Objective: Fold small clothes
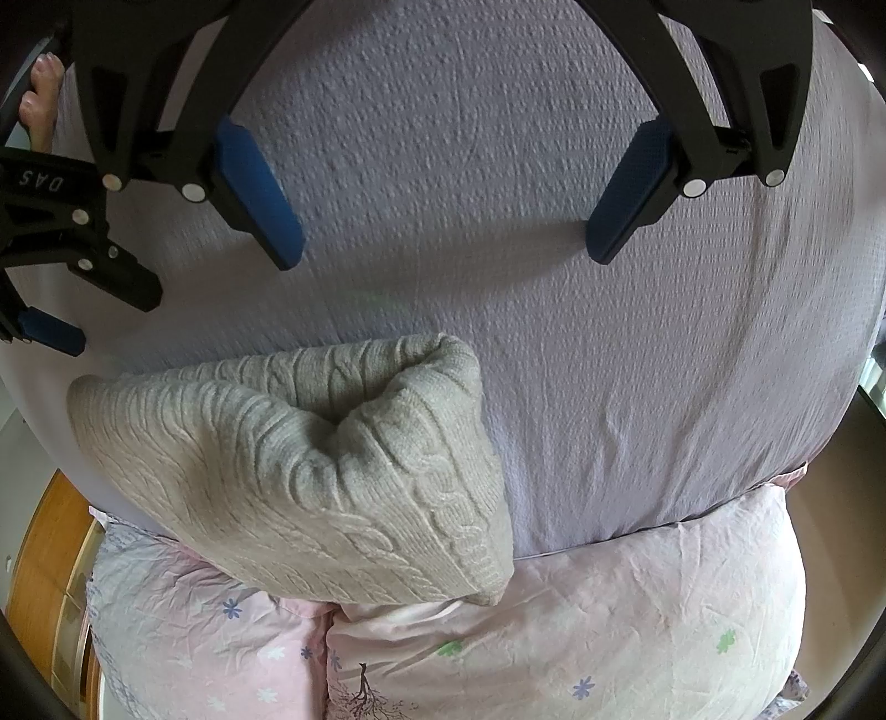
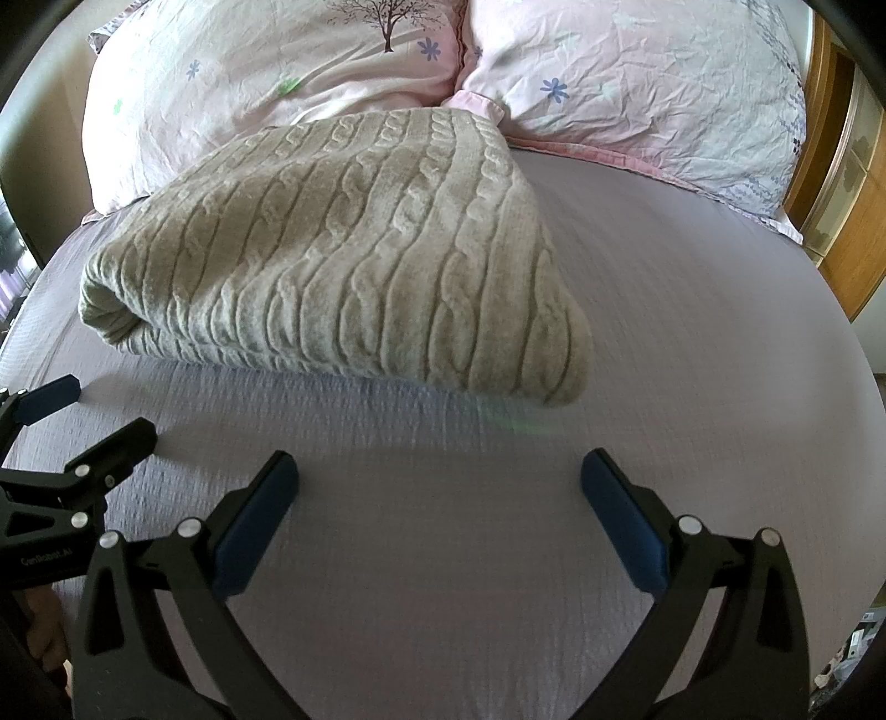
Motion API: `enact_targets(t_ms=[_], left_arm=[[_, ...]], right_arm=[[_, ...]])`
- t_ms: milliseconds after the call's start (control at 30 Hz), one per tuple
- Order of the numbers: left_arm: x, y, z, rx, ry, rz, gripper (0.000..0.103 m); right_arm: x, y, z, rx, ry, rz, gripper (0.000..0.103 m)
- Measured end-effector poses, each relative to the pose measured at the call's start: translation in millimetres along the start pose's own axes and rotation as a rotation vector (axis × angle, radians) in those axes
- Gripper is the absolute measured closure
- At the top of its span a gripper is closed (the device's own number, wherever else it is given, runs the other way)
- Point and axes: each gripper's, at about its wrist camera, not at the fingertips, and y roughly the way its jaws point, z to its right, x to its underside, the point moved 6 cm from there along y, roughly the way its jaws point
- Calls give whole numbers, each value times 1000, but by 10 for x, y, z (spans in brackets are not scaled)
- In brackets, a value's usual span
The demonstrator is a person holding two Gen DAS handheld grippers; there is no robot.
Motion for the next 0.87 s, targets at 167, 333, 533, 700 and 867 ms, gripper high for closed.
enact_targets(t_ms=[167, 333, 533, 700, 867], left_arm=[[1, 2, 0, 0, 0, 0, 1], [0, 8, 1, -1, -1, 0, 1], [-8, 5, 1, -1, -1, -4, 1], [-10, 5, 0, -2, 0, -1, 1], [-27, 9, -9, -1, 1, 3, 1]], right_arm=[[1, 0, 0, 0, 0, 0, 2], [3, -3, 0, 0, 0, 0, 2], [2, -2, 1, 0, -1, 0, 2], [1, 0, 0, -1, -1, 0, 2], [0, 1, 0, -1, -1, 0, 2]])
